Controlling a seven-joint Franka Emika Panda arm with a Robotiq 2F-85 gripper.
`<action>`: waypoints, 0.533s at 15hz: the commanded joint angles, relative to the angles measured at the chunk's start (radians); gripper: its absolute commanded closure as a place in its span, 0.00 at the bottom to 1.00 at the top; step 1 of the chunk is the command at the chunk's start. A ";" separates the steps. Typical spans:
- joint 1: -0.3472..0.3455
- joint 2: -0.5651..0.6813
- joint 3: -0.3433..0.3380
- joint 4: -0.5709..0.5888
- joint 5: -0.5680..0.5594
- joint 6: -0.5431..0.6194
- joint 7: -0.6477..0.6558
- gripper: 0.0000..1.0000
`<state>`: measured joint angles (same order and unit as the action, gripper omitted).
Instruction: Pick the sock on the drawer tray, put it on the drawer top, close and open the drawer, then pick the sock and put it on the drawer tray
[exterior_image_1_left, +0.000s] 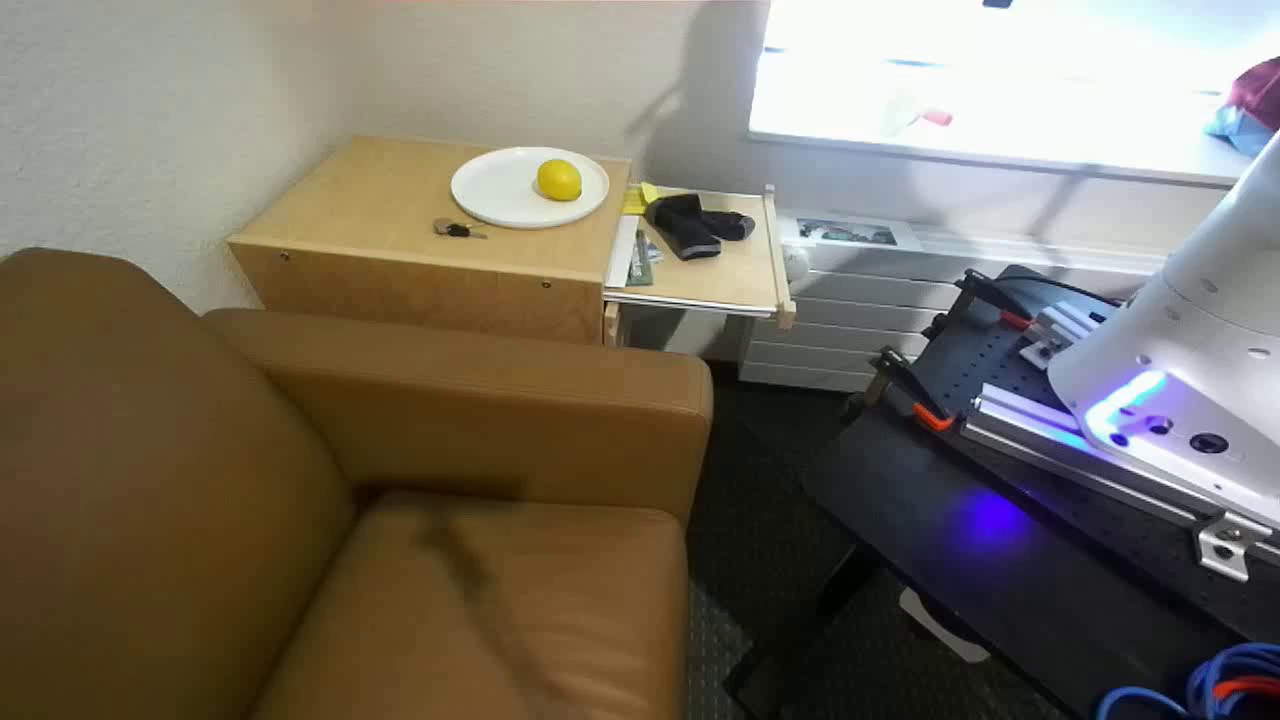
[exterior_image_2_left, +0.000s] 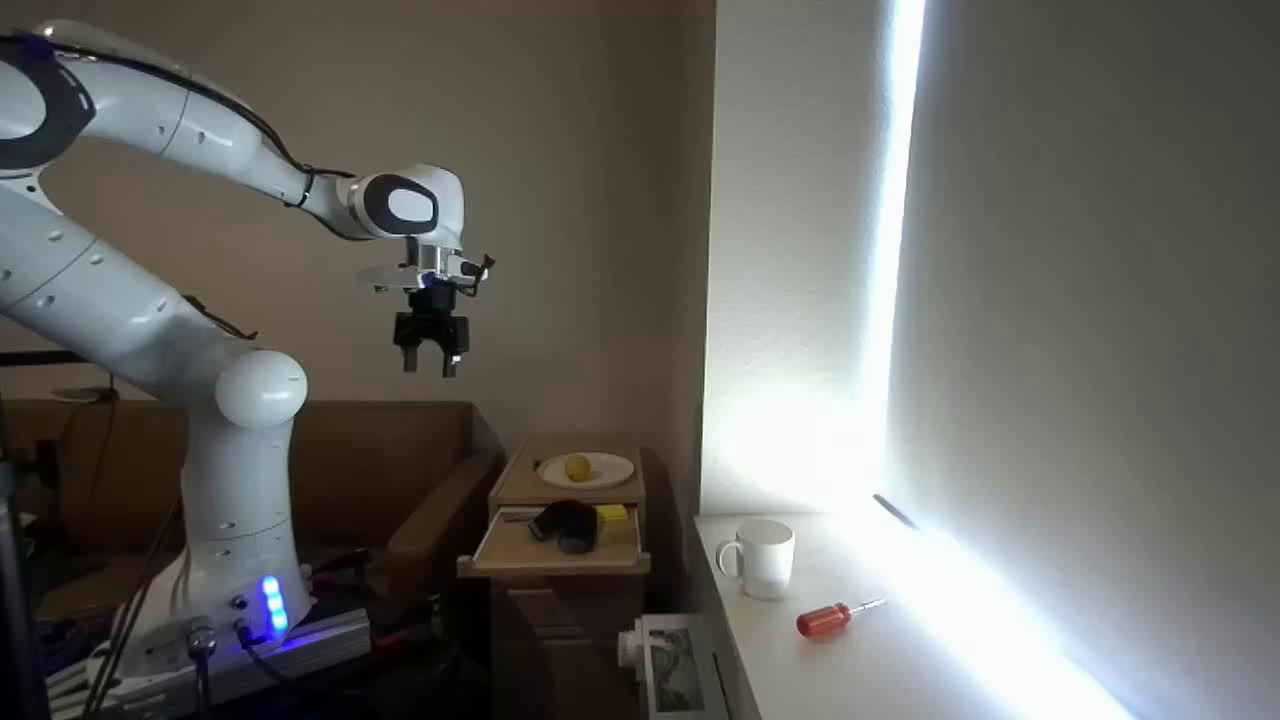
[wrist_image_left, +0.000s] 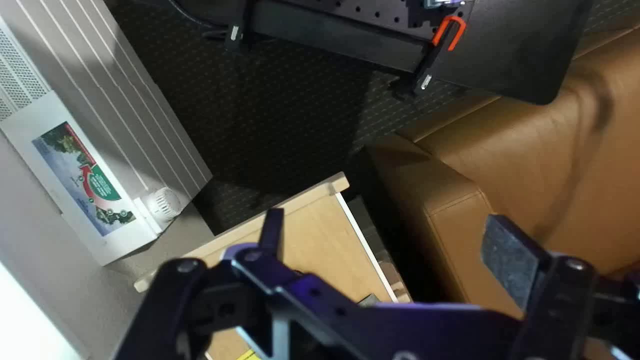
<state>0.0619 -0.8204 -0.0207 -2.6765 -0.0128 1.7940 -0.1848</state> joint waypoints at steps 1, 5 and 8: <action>0.004 0.000 -0.003 0.002 -0.002 -0.002 0.003 0.00; 0.011 0.137 0.031 -0.001 0.030 0.070 0.077 0.00; 0.046 0.311 0.074 0.031 0.124 0.207 0.166 0.00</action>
<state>0.0805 -0.7041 0.0129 -2.6864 0.0433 1.8820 -0.0937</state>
